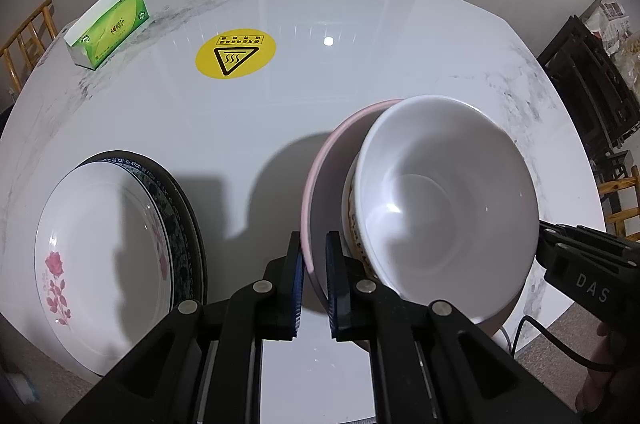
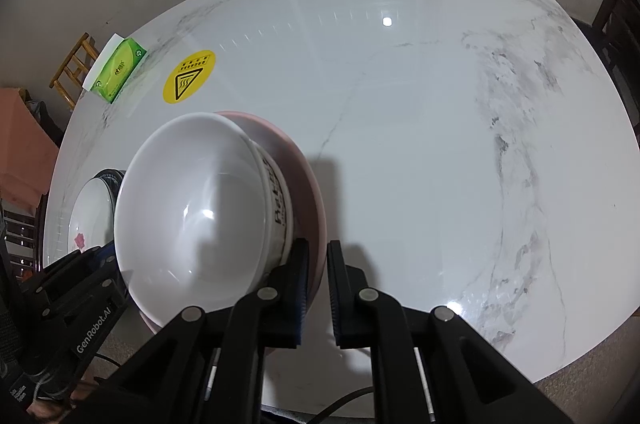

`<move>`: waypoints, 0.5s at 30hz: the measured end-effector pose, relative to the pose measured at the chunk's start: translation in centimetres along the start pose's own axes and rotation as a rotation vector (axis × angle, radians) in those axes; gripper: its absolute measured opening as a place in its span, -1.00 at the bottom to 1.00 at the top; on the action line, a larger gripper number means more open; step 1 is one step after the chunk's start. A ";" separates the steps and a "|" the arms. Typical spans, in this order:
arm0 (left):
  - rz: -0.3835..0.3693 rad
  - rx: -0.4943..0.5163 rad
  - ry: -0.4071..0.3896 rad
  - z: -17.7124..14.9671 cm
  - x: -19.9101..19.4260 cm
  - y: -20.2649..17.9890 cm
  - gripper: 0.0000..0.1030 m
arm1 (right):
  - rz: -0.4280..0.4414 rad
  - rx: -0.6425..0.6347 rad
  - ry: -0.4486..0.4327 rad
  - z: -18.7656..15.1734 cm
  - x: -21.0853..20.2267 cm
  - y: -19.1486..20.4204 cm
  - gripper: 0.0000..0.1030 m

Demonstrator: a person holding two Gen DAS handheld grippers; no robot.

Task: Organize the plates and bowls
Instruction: 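Carry the nested bowl stack with both tools over the plate stack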

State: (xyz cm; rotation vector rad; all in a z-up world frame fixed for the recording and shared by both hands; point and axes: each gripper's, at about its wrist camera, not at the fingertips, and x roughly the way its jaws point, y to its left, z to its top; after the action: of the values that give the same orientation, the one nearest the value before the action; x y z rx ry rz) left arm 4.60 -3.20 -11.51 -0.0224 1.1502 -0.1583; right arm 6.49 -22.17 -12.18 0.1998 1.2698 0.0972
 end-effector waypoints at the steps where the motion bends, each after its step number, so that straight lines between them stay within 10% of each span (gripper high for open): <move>1: -0.001 0.001 0.000 0.0 0.0 0.0 -0.88 | 0.000 0.002 0.002 0.0 0.0 0.0 -0.81; 15: 0.000 -0.003 0.001 0.2 0.0 0.0 -0.89 | -0.002 -0.001 0.009 0.0 0.0 0.0 -0.81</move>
State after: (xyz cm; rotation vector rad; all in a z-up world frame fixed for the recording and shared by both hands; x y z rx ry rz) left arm 4.80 -3.23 -11.43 -0.0252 1.1516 -0.1569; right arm 6.45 -22.13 -12.19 0.1973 1.2789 0.0977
